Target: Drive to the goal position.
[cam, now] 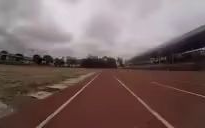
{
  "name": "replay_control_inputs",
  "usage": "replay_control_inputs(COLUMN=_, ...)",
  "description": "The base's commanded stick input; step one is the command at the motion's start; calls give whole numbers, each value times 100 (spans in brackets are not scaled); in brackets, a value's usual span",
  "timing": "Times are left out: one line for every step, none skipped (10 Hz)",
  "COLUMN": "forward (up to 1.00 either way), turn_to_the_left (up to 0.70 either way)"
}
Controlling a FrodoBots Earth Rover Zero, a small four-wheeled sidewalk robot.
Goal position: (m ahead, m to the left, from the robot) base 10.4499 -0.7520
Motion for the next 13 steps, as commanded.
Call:
replay_control_inputs(forward=100, turn_to_the_left=0)
replay_control_inputs(forward=100, turn_to_the_left=0)
replay_control_inputs(forward=100, turn_to_the_left=0)
replay_control_inputs(forward=100, turn_to_the_left=0)
replay_control_inputs(forward=100, turn_to_the_left=0)
replay_control_inputs(forward=100, turn_to_the_left=0)
replay_control_inputs(forward=100, turn_to_the_left=0)
replay_control_inputs(forward=100, turn_to_the_left=0)
replay_control_inputs(forward=100, turn_to_the_left=0)
replay_control_inputs(forward=100, turn_to_the_left=0)
replay_control_inputs(forward=100, turn_to_the_left=0)
replay_control_inputs(forward=100, turn_to_the_left=0)
replay_control_inputs(forward=100, turn_to_the_left=0)
